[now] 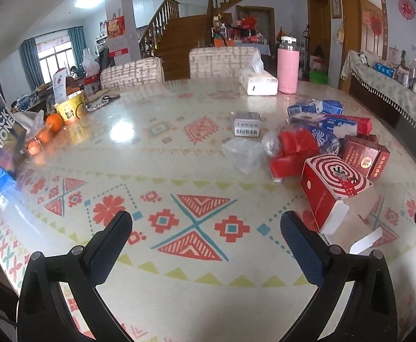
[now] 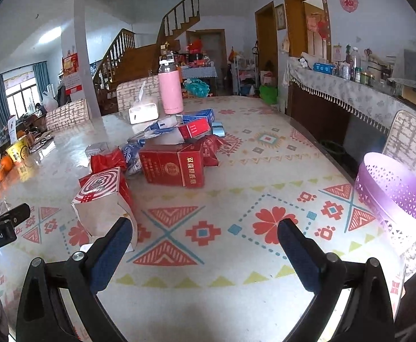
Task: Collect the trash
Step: 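Move both tools over the cluttered table toward the red boxes, then grasp the red-white target box with left tool while right tool grasps red cigarette box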
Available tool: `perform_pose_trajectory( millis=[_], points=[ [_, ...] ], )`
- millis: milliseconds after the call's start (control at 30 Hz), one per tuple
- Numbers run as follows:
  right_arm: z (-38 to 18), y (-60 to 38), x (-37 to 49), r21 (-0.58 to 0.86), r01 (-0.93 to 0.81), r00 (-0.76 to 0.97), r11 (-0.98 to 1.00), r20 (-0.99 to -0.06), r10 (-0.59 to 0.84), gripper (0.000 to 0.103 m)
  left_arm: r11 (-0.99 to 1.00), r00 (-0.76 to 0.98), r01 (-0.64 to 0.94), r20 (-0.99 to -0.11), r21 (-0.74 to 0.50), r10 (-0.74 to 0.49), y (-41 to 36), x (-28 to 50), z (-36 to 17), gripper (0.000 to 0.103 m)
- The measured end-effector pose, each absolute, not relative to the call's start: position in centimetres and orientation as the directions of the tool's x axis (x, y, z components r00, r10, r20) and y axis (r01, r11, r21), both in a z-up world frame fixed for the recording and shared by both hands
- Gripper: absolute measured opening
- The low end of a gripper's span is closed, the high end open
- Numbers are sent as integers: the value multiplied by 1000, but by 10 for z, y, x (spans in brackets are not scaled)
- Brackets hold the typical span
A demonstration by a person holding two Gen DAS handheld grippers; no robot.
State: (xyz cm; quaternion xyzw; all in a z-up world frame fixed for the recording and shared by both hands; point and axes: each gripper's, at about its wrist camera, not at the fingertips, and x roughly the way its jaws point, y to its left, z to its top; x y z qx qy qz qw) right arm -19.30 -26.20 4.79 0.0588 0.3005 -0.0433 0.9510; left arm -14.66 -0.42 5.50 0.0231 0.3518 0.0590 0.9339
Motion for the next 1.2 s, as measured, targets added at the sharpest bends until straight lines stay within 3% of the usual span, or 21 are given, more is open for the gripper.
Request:
perform_pose_trajectory(
  millis=[533, 633, 767, 1100, 1133, 1200],
  points=[
    [43, -268, -190, 125, 125, 800, 984, -599, -26, 103, 998, 707, -40, -704, 49, 63, -14, -133, 44, 103],
    [46, -275, -194, 146, 153, 812, 977, -583, -40, 101, 1000, 708, -10, -706, 27, 26, -16, -133, 45, 103],
    [49, -284, -195, 133, 188, 816, 973, -573, -79, 90, 997, 704, 63, -707, -39, -72, -23, -133, 49, 103],
    [46, -294, -189, 171, 168, 802, 971, -597, -33, 90, 960, 640, 270, -730, -76, -238, -76, -102, 46, 103],
    [46, -294, -189, 173, 164, 801, 971, -598, -29, 90, 959, 630, 270, -738, -85, -243, -79, -95, 43, 102],
    [46, -295, -187, 181, 149, 795, 972, -606, -9, 90, 955, 608, 275, -750, -109, -260, -82, -86, 37, 88]
  ],
)
